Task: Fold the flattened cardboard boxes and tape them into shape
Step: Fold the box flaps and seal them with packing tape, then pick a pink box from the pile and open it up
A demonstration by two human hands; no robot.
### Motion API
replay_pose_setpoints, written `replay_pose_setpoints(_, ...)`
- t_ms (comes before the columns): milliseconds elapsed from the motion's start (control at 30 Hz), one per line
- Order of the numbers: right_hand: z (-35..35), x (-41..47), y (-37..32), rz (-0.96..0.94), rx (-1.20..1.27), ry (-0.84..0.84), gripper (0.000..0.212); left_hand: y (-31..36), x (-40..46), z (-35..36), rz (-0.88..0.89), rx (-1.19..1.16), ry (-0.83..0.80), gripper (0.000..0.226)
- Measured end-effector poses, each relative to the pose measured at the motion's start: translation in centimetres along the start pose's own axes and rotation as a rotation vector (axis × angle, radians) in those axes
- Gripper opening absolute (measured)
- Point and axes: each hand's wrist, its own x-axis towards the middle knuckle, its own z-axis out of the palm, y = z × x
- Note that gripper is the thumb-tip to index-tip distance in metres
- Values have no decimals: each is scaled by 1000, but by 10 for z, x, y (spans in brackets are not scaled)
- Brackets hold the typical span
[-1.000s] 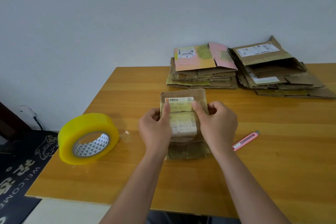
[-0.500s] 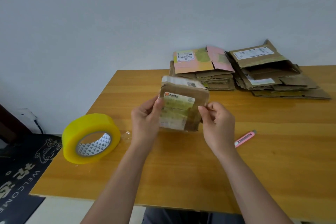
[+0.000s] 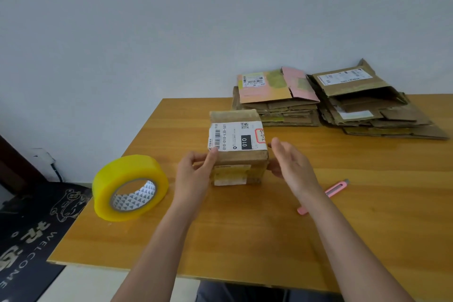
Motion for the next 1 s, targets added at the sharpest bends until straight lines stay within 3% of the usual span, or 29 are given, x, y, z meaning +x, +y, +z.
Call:
replay_pose_setpoints(133,8,6,-15,-120,-9,19,15,5,-1,-1,113,-70,32,20)
replay_pose_setpoints(200,13,15,-17,-137,-44,68,20,1,1,-1,121,-80,44,28)
replay_pose_setpoints(300,20,24,-15,-14,-181,48,31,-11,3,0,46,5,35,29)
replay_pose_setpoints(433,26,31,-4,88,-102,46,28,-20,7,1,-23,-3,19,23)
replay_pose_setpoints(567,30,34,-1,141,194,130,47,-17,14,5,-84,-48,42,48)
replay_pose_setpoints(667,30,33,2,132,169,113,28,-16,26,9,-115,-10,60,77)
replay_pose_setpoints(767,35,30,0,125,134,-22,19,-11,38,12,-153,-33,-12,85)
replay_pose_setpoints(867,43,35,-2,104,91,-90,27,-10,48,12,-132,-44,-97,77)
replay_pose_setpoints(1000,62,52,-10,90,-3,-194,39,-11,56,15,-128,-6,-49,52)
